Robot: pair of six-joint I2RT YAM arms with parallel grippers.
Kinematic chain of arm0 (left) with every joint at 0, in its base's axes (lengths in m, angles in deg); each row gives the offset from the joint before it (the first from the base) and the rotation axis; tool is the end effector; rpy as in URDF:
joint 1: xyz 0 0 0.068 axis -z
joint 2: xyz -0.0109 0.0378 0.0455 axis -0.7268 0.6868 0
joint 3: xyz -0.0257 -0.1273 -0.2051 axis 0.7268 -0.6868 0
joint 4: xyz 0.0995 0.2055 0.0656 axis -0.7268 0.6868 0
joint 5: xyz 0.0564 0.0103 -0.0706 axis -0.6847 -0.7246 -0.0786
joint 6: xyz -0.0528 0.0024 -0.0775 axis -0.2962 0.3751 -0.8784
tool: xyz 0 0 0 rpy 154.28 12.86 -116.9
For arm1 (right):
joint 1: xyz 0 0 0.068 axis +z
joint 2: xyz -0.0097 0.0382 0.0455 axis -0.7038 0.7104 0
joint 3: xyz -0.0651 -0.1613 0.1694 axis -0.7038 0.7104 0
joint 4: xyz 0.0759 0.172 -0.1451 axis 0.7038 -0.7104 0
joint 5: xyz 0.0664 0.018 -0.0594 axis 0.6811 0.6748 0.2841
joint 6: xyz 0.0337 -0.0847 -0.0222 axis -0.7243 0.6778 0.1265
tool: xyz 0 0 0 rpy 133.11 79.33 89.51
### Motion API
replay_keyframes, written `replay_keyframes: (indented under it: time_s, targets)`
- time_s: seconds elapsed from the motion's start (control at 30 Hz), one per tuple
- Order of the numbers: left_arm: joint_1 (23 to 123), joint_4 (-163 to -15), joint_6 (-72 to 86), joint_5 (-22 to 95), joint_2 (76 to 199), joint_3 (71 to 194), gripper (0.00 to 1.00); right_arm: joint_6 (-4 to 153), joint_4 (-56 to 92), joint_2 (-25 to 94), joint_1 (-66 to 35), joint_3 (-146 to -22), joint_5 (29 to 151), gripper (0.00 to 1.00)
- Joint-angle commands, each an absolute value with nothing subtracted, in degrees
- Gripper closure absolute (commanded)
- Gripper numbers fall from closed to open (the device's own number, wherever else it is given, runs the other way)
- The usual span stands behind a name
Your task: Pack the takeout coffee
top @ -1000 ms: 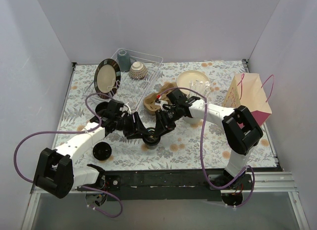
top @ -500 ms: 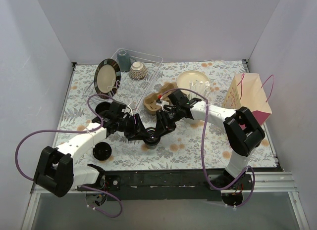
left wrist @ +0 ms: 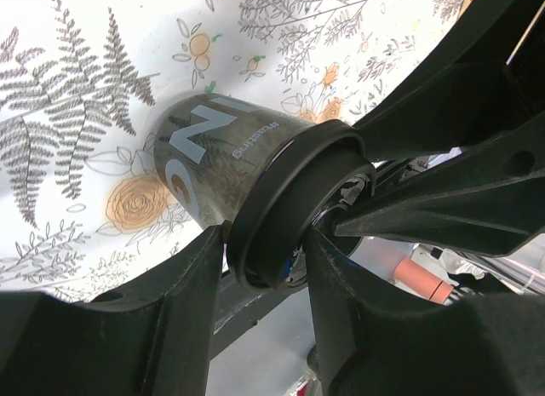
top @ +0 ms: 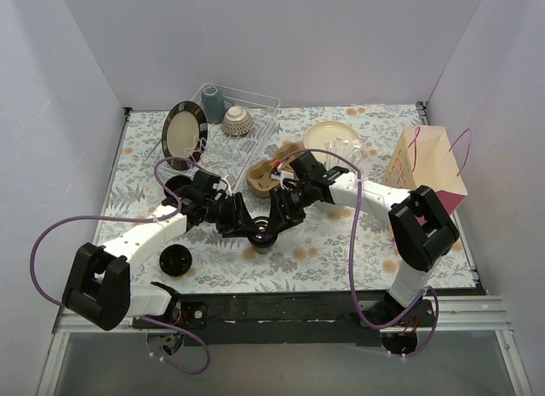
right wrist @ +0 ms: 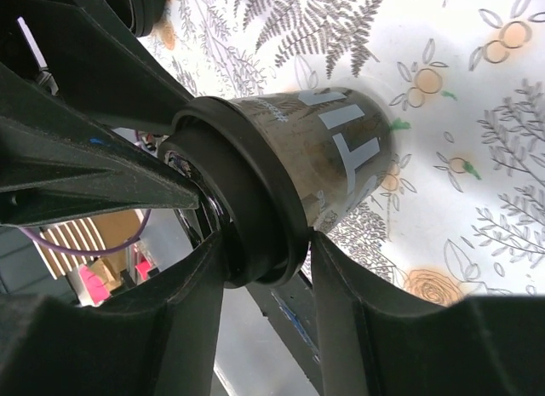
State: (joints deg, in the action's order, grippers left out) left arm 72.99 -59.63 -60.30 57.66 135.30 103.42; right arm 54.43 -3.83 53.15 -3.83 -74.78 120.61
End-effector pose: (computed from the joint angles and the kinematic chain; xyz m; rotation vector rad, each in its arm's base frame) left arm 0.2077 -0.1493 0.1526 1.0653 -2.6680 1.1150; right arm 0.2341 0.2720 0.1565 -0.6273 2.6806 1.2576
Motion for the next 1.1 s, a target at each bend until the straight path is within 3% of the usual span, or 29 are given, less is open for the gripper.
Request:
replay_keyframes:
  time_s: [0.0,0.23,0.43,0.73,1.07]
  targets:
    - [73.5,-54.8,-55.3,49.8,138.7,101.9,0.62,56.8,-5.5,51.0,-6.9,-76.6,116.5,0.5]
    - [73.5,-53.3,-52.6,48.6,140.9,102.5,0.62,58.3,-4.6,48.8,-10.6,-76.8,121.3,0.4]
    - [73.6,-52.7,-51.6,49.1,142.7,103.7,0.62,59.2,-4.7,49.0,-11.4,-77.6,121.9,0.39]
    - [73.6,-53.5,-46.1,53.1,146.7,107.2,0.62,66.2,-9.8,55.6,-11.5,-85.6,123.0,0.58]
    - [73.6,-51.4,-35.6,50.2,151.2,112.1,0.63,71.7,-10.8,56.4,-11.5,-83.2,128.4,0.59]
